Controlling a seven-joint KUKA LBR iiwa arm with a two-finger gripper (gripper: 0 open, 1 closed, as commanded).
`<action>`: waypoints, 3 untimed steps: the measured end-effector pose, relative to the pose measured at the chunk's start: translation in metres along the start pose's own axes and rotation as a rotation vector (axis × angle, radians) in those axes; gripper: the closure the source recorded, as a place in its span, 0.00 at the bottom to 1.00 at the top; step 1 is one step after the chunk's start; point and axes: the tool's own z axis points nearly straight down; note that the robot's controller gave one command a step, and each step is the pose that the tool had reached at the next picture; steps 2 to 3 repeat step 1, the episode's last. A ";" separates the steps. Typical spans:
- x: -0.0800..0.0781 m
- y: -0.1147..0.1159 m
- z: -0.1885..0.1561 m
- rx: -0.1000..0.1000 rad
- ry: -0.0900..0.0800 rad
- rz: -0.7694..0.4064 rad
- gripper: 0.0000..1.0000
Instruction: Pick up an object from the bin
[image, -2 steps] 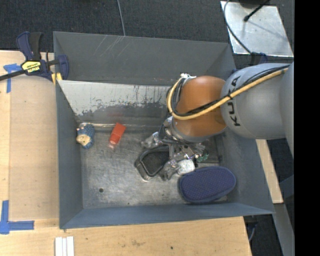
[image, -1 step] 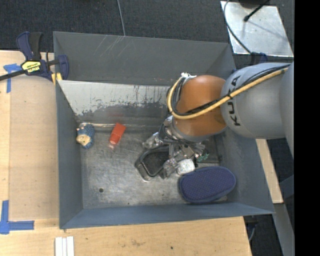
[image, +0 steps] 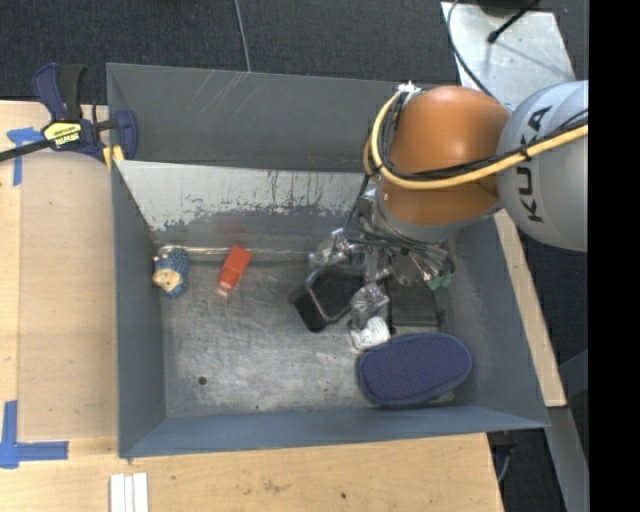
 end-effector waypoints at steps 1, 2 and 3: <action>-0.007 -0.010 -0.120 -0.003 0.001 -0.529 1.00; -0.007 -0.010 -0.120 -0.003 0.001 -0.529 1.00; -0.007 -0.010 -0.120 -0.003 0.001 -0.529 1.00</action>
Offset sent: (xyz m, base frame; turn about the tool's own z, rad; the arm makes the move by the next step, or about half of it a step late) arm 0.0092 -0.0061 0.1209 -0.5309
